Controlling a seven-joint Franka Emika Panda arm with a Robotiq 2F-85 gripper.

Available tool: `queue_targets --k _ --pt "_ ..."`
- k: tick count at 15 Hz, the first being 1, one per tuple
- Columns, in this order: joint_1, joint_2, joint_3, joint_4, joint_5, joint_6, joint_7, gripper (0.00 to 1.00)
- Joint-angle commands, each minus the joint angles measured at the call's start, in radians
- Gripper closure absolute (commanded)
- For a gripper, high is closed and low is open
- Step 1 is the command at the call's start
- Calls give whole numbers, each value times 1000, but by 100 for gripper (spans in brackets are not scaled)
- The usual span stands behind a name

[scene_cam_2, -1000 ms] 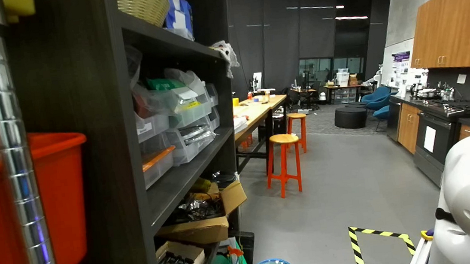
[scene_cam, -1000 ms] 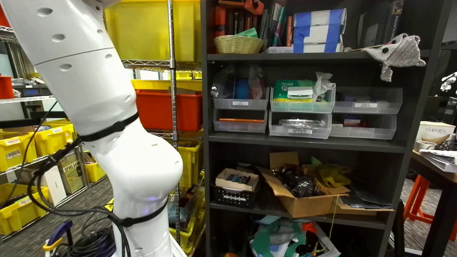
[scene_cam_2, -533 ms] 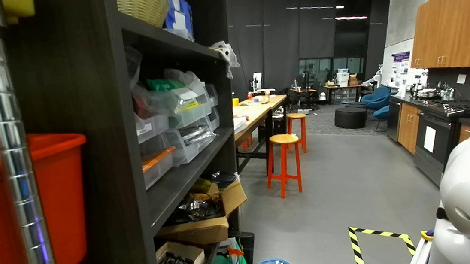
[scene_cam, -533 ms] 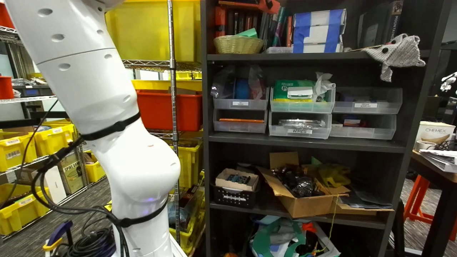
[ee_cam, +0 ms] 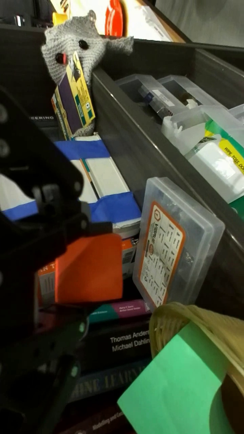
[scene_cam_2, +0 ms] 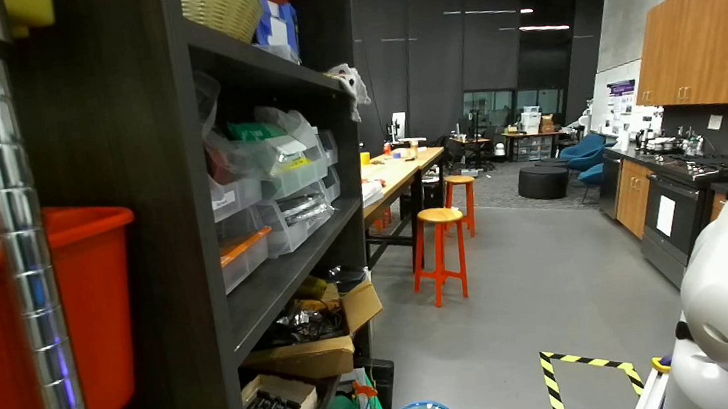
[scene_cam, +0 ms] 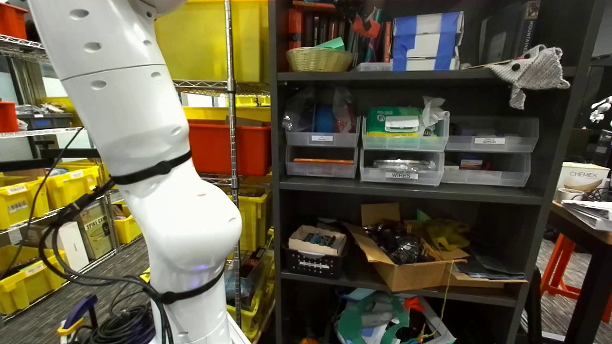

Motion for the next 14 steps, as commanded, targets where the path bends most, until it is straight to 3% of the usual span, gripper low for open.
queue_targets --k 1,14 --pt "4 26 -11 29 -28 -36 -27 84" --pt "17 113 -6 25 -159 -23 16 84"
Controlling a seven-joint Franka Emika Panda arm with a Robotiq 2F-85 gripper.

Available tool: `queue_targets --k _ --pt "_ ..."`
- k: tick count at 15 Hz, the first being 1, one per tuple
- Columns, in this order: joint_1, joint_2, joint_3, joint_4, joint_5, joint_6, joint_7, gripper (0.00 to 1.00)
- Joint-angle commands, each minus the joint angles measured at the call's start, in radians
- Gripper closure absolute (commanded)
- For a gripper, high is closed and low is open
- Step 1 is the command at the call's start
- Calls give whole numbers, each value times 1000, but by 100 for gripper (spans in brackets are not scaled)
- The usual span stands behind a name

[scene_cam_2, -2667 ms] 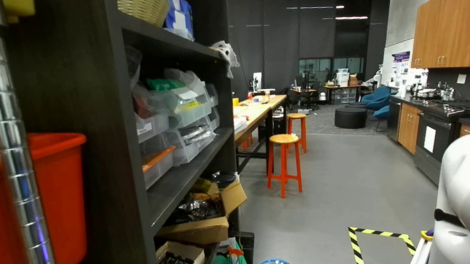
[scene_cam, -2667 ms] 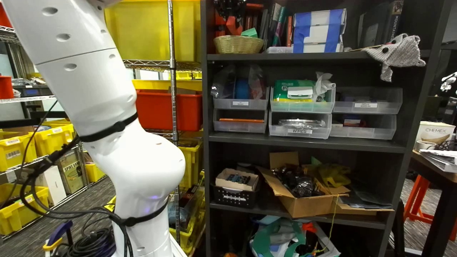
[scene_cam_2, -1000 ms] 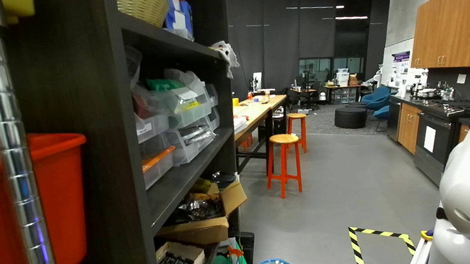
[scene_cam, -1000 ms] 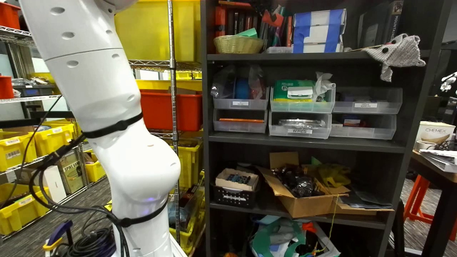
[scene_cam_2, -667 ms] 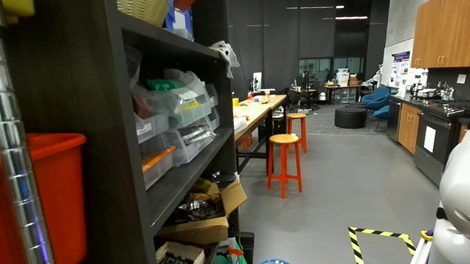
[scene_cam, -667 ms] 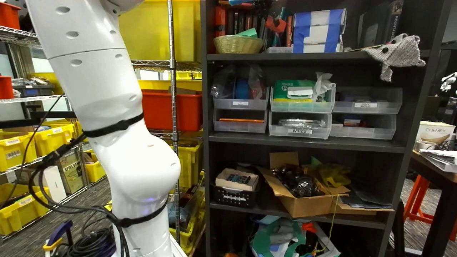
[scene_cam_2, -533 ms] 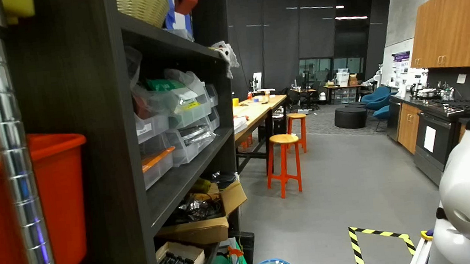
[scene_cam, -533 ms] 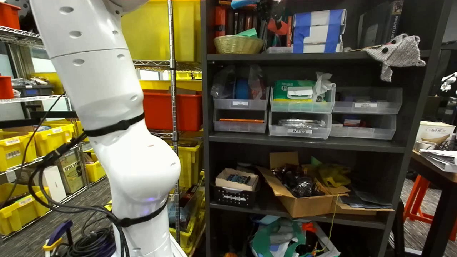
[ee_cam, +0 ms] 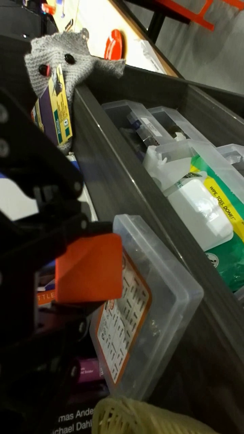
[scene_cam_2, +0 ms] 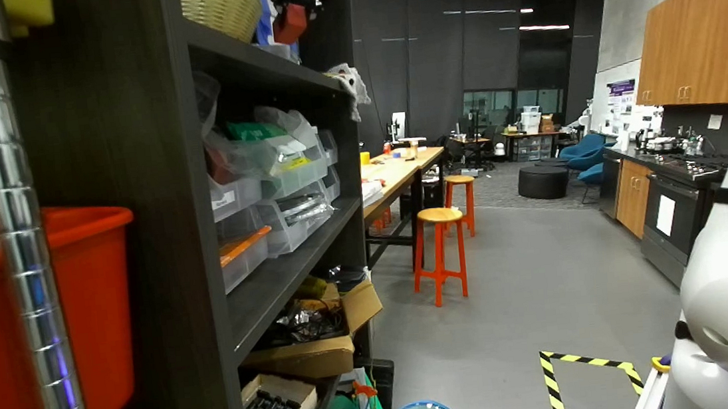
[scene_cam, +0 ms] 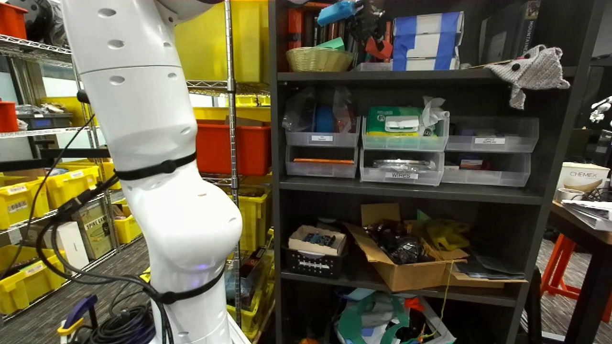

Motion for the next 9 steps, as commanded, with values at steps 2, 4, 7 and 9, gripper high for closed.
queue_targets --k 2,4,7,9 --pt "19 30 0 25 -40 3 24 84" --pt "23 38 3 25 -56 18 41 84" --pt "30 45 3 24 -79 36 54 84" --pt "32 46 2 20 -89 44 67 34"
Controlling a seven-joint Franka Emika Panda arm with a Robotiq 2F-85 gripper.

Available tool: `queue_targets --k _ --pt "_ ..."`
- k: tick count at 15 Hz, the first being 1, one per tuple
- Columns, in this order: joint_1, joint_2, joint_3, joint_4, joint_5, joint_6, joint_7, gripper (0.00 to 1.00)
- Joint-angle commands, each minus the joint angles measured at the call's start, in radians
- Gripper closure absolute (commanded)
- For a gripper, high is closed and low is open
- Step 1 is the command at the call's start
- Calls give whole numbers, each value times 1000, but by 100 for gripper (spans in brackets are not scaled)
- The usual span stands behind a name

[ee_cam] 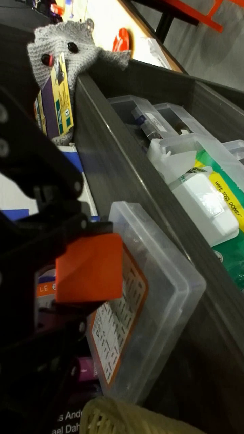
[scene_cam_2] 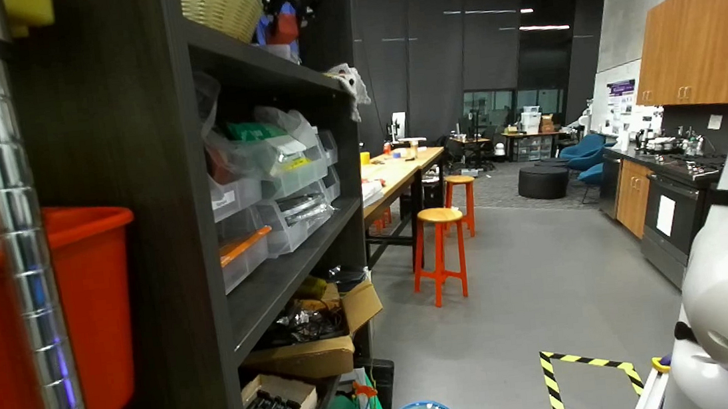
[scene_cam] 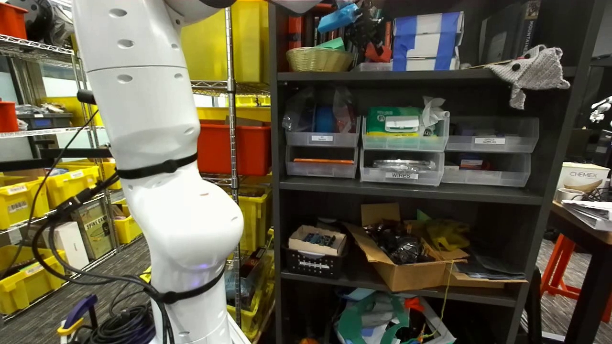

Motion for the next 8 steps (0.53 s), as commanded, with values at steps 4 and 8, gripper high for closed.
queue_targets --k 4,8 --pt "13 11 -4 19 -33 4 39 16" --pt "13 1 -3 16 -37 11 55 0"
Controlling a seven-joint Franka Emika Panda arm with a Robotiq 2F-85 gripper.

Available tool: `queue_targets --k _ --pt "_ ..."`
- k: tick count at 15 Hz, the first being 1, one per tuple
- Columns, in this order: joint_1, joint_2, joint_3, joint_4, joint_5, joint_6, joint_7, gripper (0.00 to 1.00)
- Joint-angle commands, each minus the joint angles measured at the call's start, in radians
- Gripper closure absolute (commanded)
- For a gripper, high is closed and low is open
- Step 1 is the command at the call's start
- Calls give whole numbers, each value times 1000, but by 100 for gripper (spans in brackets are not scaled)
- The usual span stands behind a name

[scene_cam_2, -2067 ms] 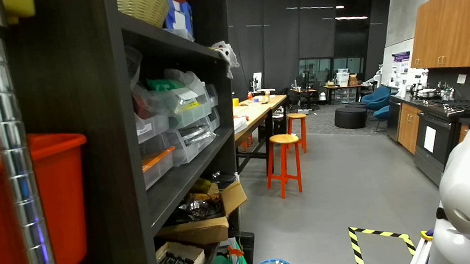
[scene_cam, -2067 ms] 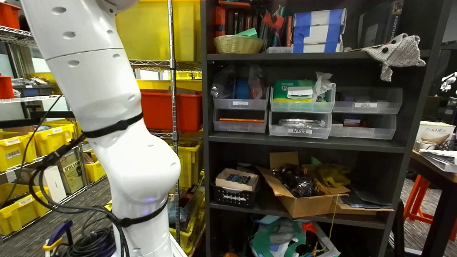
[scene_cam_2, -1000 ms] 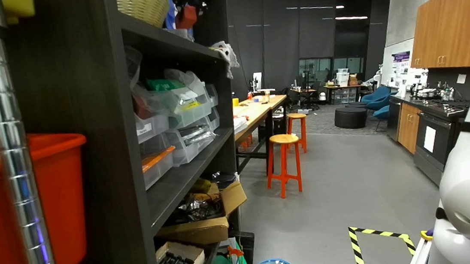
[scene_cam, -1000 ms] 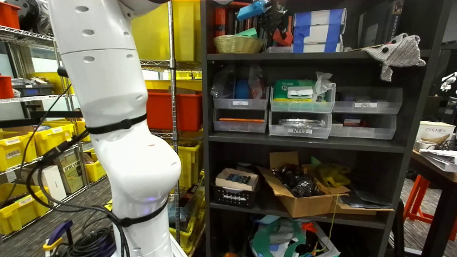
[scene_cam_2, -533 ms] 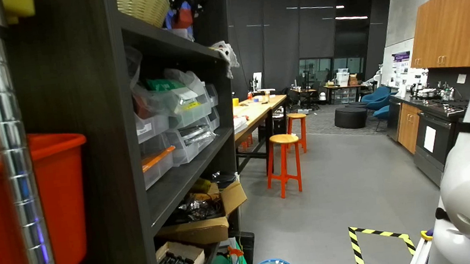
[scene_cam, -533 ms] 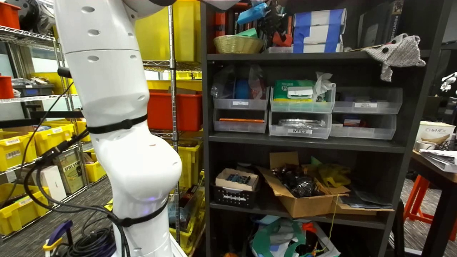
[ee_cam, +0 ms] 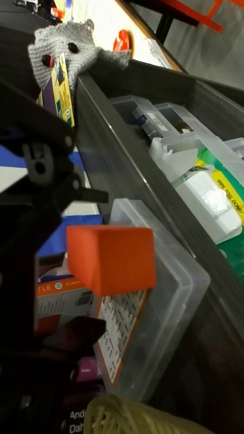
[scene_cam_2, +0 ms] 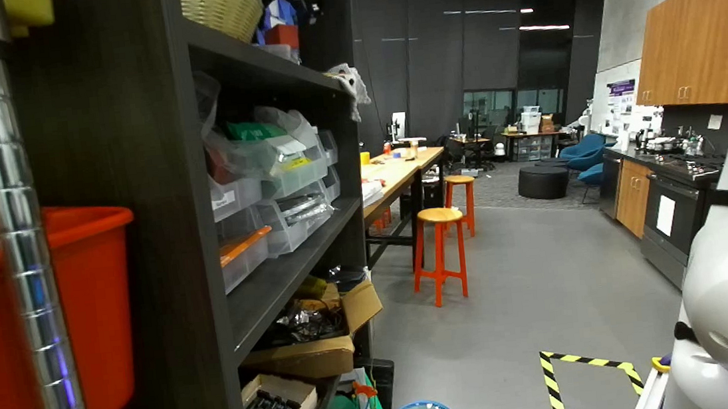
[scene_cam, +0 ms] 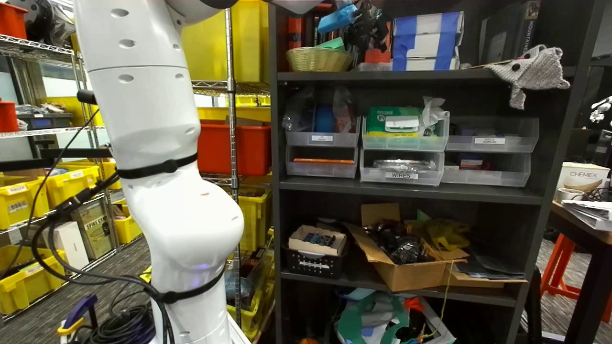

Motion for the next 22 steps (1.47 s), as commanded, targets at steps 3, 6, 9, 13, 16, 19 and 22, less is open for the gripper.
queue_targets --k 3,6,9,13,16,19,22 --pt "5 -26 2 7 -57 48 82 0" --pt "-4 -82 15 -34 -116 149 146 0" --pt "3 -138 23 -79 -140 223 162 0" --pt "5 -192 44 -99 -80 206 106 0" --pt "30 -219 37 -95 26 129 14 0" --pt "46 -236 28 -85 121 67 -69 0" --pt "65 -243 15 -67 207 -21 -154 0"
